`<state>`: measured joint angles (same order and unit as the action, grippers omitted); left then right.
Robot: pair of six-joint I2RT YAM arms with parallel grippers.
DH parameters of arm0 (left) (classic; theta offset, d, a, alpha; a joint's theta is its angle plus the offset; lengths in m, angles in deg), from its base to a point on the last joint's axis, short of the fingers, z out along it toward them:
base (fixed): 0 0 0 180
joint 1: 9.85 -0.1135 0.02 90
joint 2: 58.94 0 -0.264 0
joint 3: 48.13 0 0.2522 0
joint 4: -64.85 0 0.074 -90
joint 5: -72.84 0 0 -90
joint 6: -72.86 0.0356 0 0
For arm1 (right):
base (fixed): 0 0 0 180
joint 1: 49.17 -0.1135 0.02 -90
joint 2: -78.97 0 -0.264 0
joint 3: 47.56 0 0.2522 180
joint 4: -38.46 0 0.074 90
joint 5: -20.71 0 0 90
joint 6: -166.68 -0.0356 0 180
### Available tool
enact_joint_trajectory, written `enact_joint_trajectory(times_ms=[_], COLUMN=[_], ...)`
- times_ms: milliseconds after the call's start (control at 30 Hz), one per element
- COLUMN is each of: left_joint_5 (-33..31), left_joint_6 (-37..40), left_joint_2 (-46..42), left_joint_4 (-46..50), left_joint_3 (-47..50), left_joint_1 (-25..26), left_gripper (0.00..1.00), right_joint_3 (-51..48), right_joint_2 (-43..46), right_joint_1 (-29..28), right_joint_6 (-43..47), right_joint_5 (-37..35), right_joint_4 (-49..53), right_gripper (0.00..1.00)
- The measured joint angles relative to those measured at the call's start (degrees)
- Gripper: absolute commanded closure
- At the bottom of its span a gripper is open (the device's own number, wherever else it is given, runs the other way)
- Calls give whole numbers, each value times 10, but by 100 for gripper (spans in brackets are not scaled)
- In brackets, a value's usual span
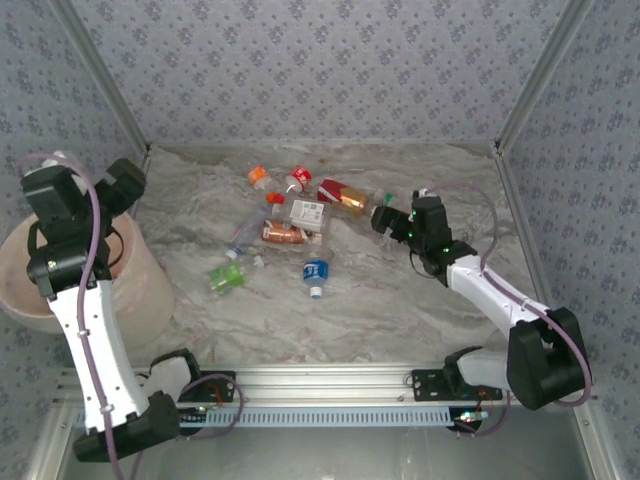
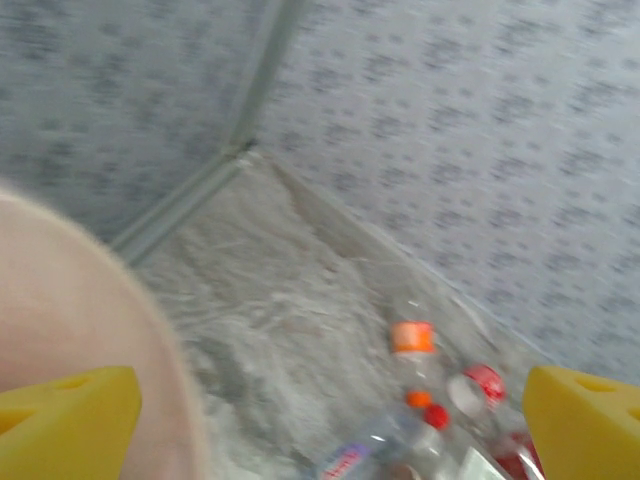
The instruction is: Put the plastic bottles in the bin
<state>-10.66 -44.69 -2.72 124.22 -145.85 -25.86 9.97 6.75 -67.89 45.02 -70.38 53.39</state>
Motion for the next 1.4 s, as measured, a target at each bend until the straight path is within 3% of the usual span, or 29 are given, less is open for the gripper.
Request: enact_joint_trajectory(times_ms=[233, 633, 967, 1233, 1400], left_joint_5=[33, 105, 87, 65, 61], left_joint_6=[-6, -27, -21, -15, -14], left_joint_2=[4, 69, 84, 95, 112], left_joint_4=[-76, -198, -219, -224, -224], left_joint_3=[16, 92, 96, 96, 96], left_joint_1=[151, 309, 341, 341, 341], left_gripper=[2, 2, 2, 2, 2], right_joint_3=[98, 262, 429, 494, 494], right_joint_2=[-72, -222, -375, -465, -483], right_joint_1=[54, 111, 144, 148, 148], right_joint_6=[135, 400, 605, 689, 708], right_joint_5=[55, 125, 137, 117, 103], right_joint_4=[93, 212, 334, 400, 404], right_gripper=[0, 0, 1, 5, 16])
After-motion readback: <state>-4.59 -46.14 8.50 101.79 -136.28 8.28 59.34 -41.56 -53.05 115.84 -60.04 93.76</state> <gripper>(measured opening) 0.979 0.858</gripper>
